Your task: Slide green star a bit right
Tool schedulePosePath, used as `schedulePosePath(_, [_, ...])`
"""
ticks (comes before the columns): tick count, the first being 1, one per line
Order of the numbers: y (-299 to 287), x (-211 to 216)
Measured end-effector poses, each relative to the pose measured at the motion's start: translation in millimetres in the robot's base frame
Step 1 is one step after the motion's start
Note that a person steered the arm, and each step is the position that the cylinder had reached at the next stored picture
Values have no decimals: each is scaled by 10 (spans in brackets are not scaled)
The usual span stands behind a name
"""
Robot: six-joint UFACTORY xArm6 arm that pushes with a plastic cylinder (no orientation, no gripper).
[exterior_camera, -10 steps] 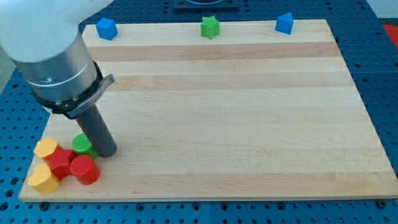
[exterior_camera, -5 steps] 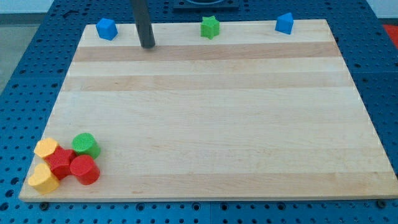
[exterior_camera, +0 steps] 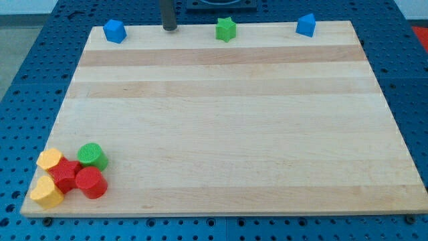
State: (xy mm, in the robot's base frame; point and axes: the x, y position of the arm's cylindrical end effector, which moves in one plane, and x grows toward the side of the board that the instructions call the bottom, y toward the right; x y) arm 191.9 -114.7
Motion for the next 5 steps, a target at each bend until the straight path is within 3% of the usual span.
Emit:
schedulePosePath(2, [341, 4])
schedulePosePath(5, [1907, 4])
